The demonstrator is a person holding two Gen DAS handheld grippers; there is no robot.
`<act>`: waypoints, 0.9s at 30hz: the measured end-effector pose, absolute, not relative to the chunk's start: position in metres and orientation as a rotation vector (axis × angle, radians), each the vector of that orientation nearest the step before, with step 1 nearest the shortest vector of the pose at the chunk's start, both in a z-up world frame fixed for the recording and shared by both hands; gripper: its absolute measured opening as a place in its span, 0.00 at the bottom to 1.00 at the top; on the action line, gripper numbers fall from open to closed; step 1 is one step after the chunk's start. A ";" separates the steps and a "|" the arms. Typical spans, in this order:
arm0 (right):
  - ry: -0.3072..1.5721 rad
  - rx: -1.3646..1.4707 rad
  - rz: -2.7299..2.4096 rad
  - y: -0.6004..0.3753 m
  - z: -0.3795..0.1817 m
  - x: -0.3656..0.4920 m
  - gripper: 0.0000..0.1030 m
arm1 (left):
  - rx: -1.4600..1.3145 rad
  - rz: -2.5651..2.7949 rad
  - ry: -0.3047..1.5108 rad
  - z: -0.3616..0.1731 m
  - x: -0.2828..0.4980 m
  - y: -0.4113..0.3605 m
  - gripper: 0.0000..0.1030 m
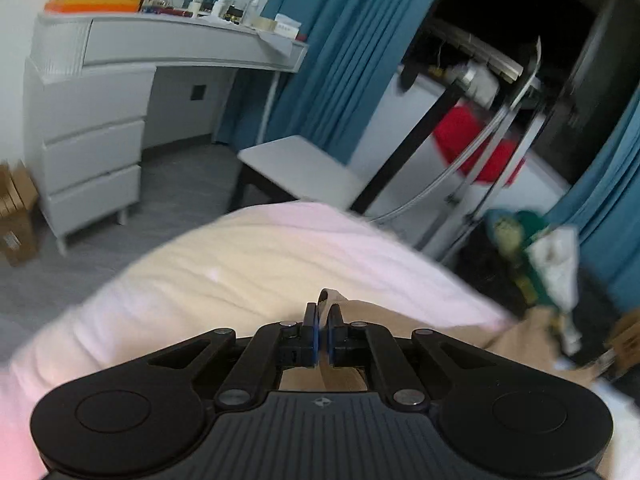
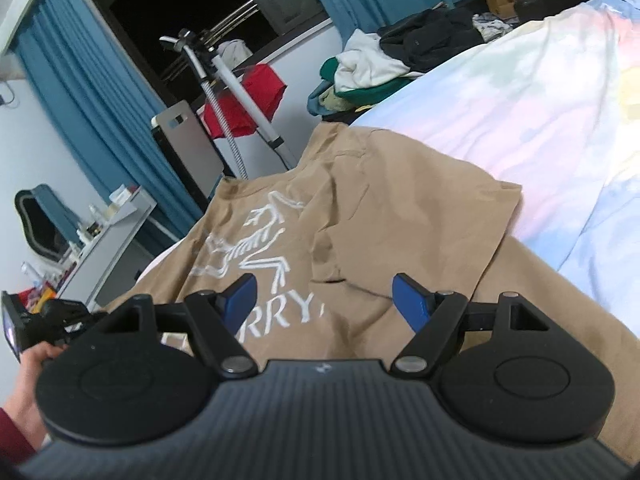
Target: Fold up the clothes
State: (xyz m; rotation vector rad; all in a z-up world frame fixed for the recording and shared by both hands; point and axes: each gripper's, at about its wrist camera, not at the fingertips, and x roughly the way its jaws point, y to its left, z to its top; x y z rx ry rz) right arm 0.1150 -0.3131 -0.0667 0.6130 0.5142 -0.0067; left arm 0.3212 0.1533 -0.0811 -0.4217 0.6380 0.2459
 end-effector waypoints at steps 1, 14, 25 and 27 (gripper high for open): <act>0.513 0.617 -0.008 -0.316 -0.067 0.116 0.74 | -0.387 0.257 0.658 -0.085 0.327 0.152 0.05; 0.465 0.669 -0.058 -0.346 -0.059 0.103 0.74 | -0.242 0.112 0.708 -0.061 0.244 0.098 0.56; 0.483 0.992 -0.157 -0.415 -0.082 0.090 0.65 | -0.362 -0.195 0.684 -0.047 0.102 -0.014 0.66; 0.498 1.013 -0.183 -0.420 -0.089 0.093 0.65 | -0.360 -0.225 0.701 -0.059 0.097 -0.023 0.66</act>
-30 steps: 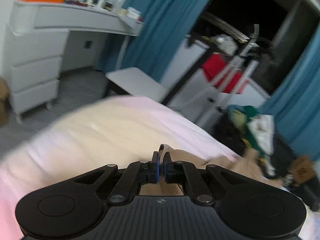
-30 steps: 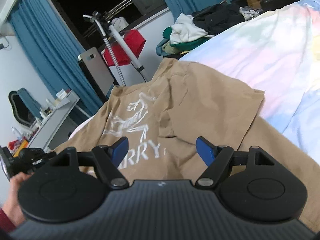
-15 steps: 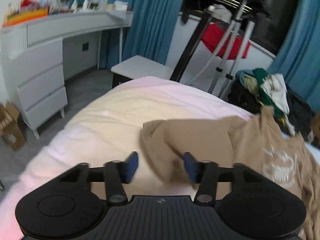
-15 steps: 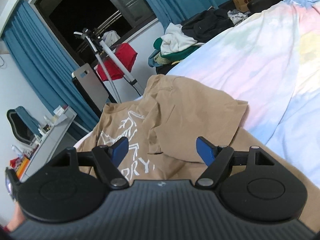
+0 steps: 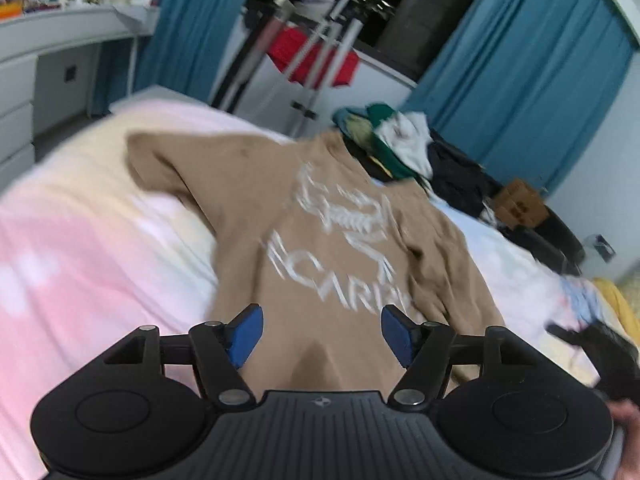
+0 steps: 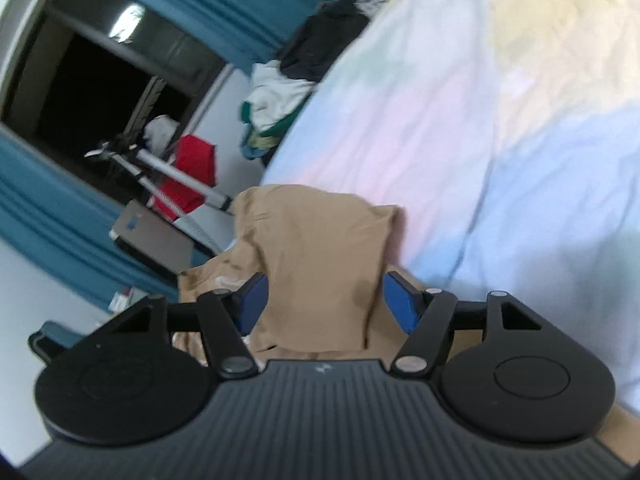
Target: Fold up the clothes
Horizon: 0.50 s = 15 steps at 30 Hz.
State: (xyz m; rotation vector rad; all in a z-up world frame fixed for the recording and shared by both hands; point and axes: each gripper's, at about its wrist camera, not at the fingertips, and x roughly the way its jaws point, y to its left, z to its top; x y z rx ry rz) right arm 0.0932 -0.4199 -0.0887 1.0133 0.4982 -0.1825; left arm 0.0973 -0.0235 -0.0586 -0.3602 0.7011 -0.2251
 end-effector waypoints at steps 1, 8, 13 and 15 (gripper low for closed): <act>0.506 1.024 -0.195 -0.422 -0.092 0.096 0.65 | -0.347 -0.239 0.714 -0.064 0.099 -0.028 0.66; 0.584 0.945 -0.272 -0.425 -0.117 0.161 0.38 | -0.315 -0.251 0.724 -0.096 0.121 -0.028 0.66; 0.605 0.790 -0.326 -0.425 -0.123 0.197 0.06 | -0.314 -0.271 0.715 -0.106 0.128 -0.024 0.65; 0.539 0.695 -0.344 -0.425 -0.103 0.202 0.05 | -0.300 -0.277 0.711 -0.107 0.129 -0.025 0.64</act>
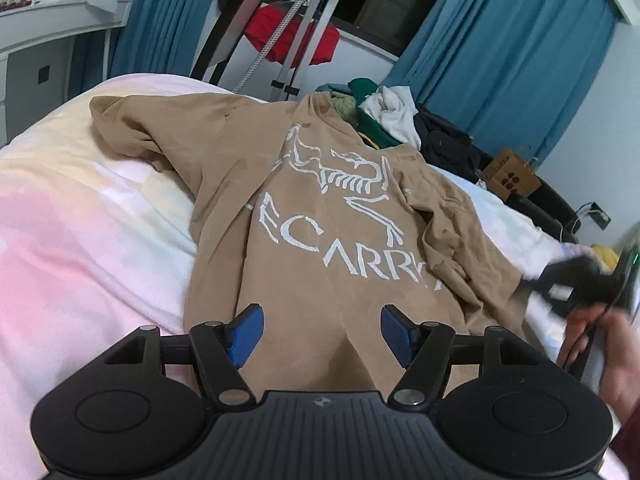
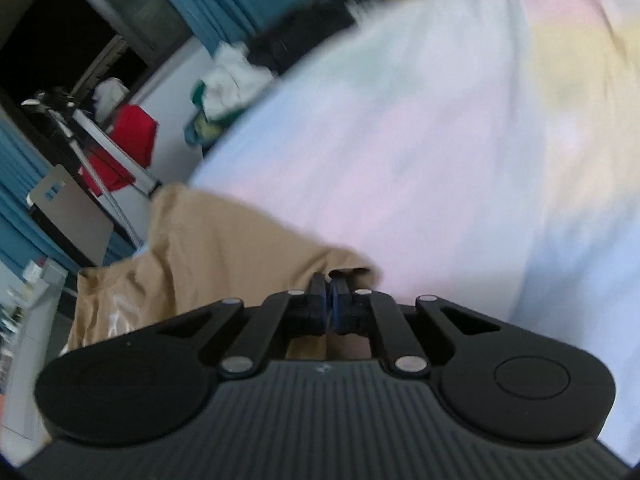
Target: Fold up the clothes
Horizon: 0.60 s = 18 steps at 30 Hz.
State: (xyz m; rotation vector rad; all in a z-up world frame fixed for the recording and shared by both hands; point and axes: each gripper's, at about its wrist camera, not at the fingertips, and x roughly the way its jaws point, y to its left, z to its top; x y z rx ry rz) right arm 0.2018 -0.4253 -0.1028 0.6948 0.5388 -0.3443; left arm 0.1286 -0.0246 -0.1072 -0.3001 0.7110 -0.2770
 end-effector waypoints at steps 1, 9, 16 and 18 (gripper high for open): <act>0.506 0.645 -0.358 -0.426 -0.091 0.206 0.05 | -0.296 -0.281 0.708 -0.107 0.129 -0.025 0.64; 0.406 0.352 -0.481 -0.482 -0.024 0.289 0.05 | -0.258 -0.321 0.680 -0.111 0.135 -0.033 0.63; 0.430 0.312 -0.567 -0.531 -0.048 0.340 0.05 | -0.234 -0.346 0.707 -0.123 0.146 -0.039 0.63; 0.439 0.335 -0.557 -0.534 -0.064 0.339 0.06 | -0.220 -0.349 0.710 -0.125 0.149 -0.041 0.63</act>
